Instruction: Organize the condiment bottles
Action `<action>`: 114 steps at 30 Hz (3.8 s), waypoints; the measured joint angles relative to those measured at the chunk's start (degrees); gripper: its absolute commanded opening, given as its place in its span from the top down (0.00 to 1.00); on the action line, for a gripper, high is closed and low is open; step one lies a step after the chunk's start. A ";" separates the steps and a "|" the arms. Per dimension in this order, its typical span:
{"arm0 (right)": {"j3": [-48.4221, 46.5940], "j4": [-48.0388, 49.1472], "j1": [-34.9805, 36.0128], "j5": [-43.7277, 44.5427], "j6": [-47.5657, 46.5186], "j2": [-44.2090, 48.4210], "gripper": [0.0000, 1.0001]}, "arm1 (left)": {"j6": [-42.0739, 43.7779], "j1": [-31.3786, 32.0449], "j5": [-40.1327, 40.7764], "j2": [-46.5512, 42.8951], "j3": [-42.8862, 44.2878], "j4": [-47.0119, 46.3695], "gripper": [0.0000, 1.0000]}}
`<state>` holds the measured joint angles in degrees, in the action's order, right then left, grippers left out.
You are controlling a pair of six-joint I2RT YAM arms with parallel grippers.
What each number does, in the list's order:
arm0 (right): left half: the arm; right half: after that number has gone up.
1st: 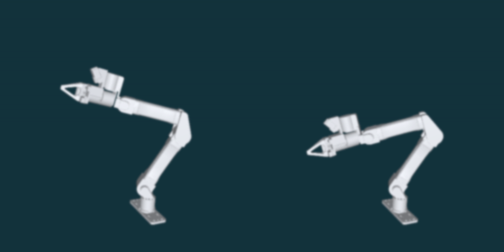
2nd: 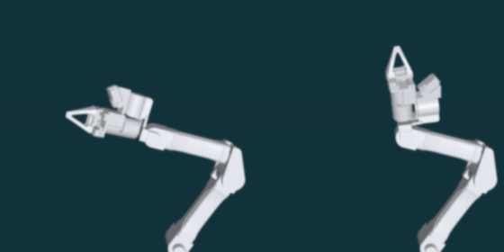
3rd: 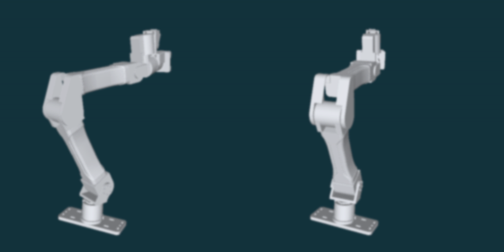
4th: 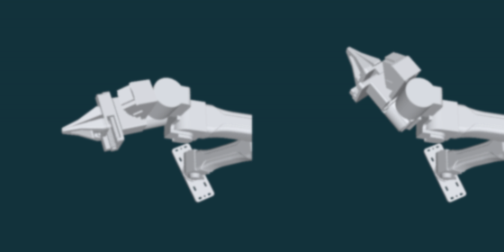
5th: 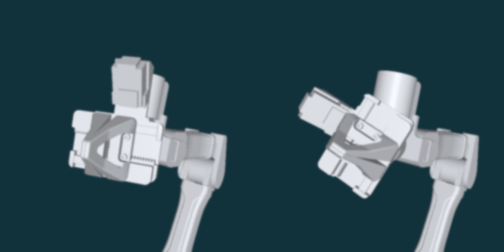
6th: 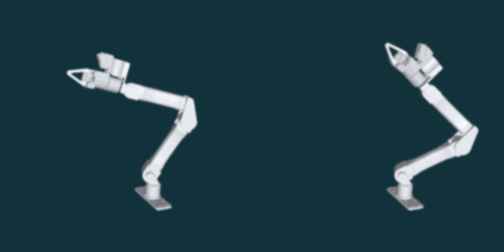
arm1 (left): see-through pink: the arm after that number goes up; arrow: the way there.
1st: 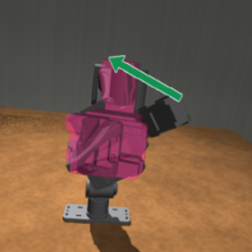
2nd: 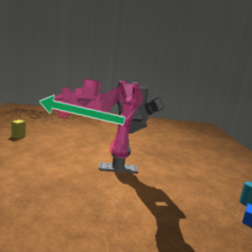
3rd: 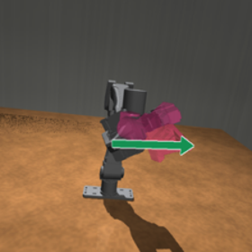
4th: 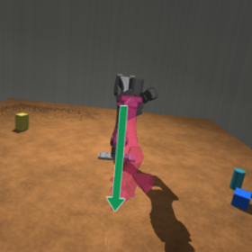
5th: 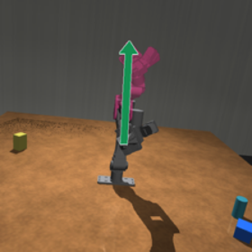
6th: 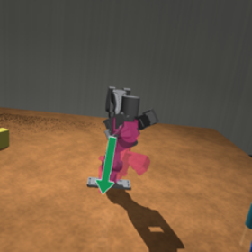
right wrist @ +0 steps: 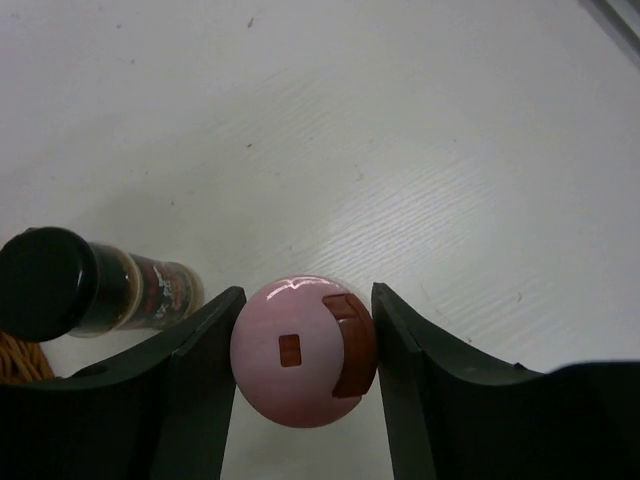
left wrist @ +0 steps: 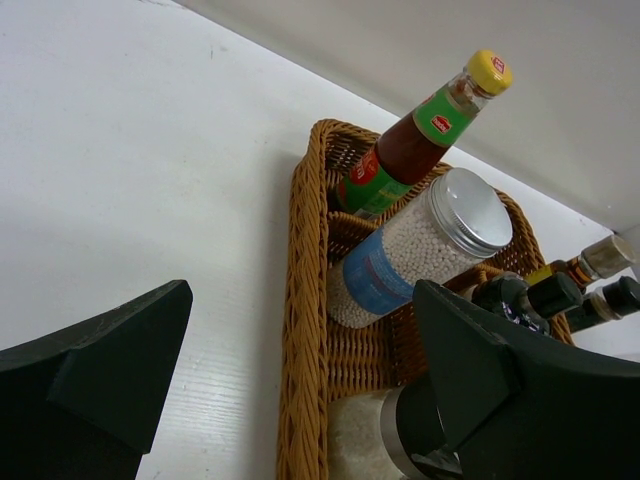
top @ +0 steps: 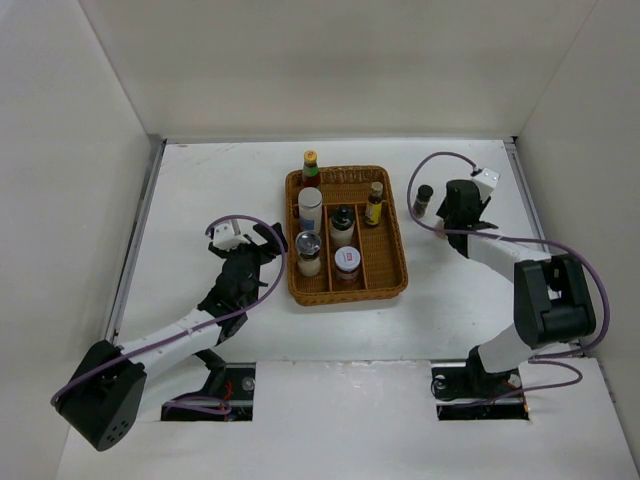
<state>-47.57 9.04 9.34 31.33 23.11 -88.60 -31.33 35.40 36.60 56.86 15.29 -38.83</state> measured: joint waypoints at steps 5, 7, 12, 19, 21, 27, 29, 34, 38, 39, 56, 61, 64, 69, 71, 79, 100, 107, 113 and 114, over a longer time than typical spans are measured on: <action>0.83 -0.09 0.72 1.55 0.92 2.93 0.61 | 0.00 -0.02 -0.07 -0.20 0.00 0.00 0.05; 2.19 -1.07 3.30 3.13 0.55 8.09 0.61 | 0.00 -0.02 -0.07 -0.20 0.00 0.00 0.05; 3.28 -1.53 15.08 4.70 -0.44 23.39 0.62 | -0.02 -0.02 -0.13 -0.04 0.00 0.00 0.05; 2.93 2.34 26.03 1.60 -0.66 21.51 0.61 | -0.02 -0.02 -0.20 1.44 0.00 -0.35 0.05; 2.38 2.62 27.12 0.37 -0.92 16.04 0.61 | -0.02 -0.07 -0.20 1.42 0.00 -0.42 0.05; 1.60 3.06 27.82 -1.62 -3.08 5.66 0.59 | -0.02 -0.11 -0.22 1.40 0.00 -0.48 0.05; 0.79 3.65 27.82 -1.77 -3.87 3.80 0.56 | -0.02 -0.11 -0.22 1.40 0.00 -0.48 0.05; -0.26 6.08 27.82 -1.79 -4.31 -0.33 0.40 | -0.02 -0.11 -0.22 1.40 0.00 -0.50 0.05; -0.39 6.84 27.82 -1.77 -4.48 -1.38 0.23 | -0.02 -0.11 -0.22 1.51 0.00 -0.61 0.05; -0.42 6.88 27.82 -1.75 -4.72 -1.18 0.21 | -0.02 -0.11 -0.22 1.55 0.00 -0.66 0.05; -4.63 7.96 11.76 1.62 -2.58 -1.03 0.10 | -0.11 -0.13 -0.24 1.73 0.00 -1.16 0.05; -9.49 4.74 8.81 1.18 -4.81 -10.10 0.10 | -0.17 -0.13 -0.24 1.57 0.00 -1.25 0.05; -12.33 4.28 7.85 0.70 -5.55 -12.11 0.15 | -0.17 -0.13 -0.24 1.60 0.00 -1.25 0.05; -16.39 4.39 7.19 -0.83 -6.03 -14.84 0.29 | -0.17 -0.13 -0.24 1.77 0.00 -1.27 0.05; -16.48 3.93 7.23 -1.18 -5.99 -15.17 0.25 | -0.17 -0.15 -0.24 1.77 0.00 -1.25 0.05; -16.46 1.40 7.23 -1.33 -5.22 -15.52 0.52 | -0.20 -0.48 -0.24 1.77 0.00 -1.27 0.05; 5.33 -3.06 25.83 4.44 -2.97 28.28 0.64 | -0.24 -0.48 0.42 1.33 0.00 -1.22 0.00; 8.39 -4.33 35.76 3.80 -1.11 24.68 0.64 | -0.66 -0.83 0.48 1.38 0.00 -1.20 0.00; 10.43 -0.33 36.83 2.51 -0.57 15.74 0.62 | -1.86 -2.12 0.44 3.06 0.13 -0.44 0.00; 10.82 0.39 36.83 2.47 -0.57 14.49 0.62 | -2.14 -2.38 0.46 3.50 0.24 0.15 0.00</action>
<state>-36.75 9.43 46.17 33.80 22.55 -74.11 -33.47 33.01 37.06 60.36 15.53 -38.68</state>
